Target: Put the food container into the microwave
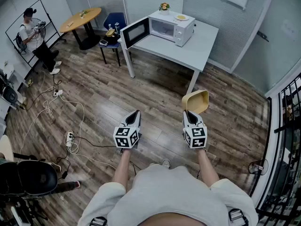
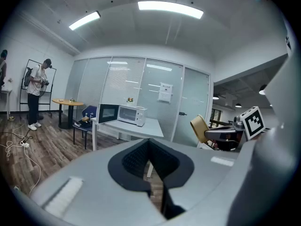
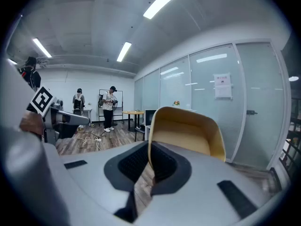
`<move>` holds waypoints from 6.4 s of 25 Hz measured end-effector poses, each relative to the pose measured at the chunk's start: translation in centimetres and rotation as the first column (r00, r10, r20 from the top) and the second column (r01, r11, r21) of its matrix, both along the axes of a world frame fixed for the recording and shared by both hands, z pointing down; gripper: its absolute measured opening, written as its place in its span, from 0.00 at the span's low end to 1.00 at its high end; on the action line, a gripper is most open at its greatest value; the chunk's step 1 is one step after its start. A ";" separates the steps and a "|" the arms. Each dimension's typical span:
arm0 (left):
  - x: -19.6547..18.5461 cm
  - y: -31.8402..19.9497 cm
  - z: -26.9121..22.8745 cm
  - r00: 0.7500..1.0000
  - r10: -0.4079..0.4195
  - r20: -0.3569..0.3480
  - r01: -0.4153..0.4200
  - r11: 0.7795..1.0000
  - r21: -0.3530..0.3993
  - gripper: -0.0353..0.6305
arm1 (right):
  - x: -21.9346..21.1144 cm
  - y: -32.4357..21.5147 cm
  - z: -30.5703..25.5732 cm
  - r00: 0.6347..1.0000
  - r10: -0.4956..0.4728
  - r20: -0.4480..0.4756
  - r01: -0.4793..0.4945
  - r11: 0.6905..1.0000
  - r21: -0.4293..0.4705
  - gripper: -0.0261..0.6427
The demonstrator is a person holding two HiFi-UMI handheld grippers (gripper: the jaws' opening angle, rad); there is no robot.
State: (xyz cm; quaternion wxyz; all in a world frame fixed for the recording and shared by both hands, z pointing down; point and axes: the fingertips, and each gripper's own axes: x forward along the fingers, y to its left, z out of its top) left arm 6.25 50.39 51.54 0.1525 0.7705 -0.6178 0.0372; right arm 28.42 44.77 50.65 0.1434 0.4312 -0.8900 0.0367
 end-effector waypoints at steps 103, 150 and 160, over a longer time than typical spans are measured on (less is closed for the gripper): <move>-18.1 -38.4 6.2 0.998 0.039 -0.040 -0.043 0.994 -0.097 0.07 | -20.5 -36.9 5.7 0.991 -0.072 -0.115 0.063 0.995 -0.077 0.08; -22.4 -73.7 8.0 1.000 -0.010 -0.018 0.007 0.983 -0.183 0.07 | -31.0 -70.6 9.0 0.949 -0.299 -0.101 0.282 0.947 -0.155 0.08; -22.6 -77.4 9.4 1.000 0.004 -0.027 -0.010 0.975 -0.222 0.07 | -32.3 -73.8 9.9 0.942 -0.322 -0.096 0.302 0.936 -0.180 0.08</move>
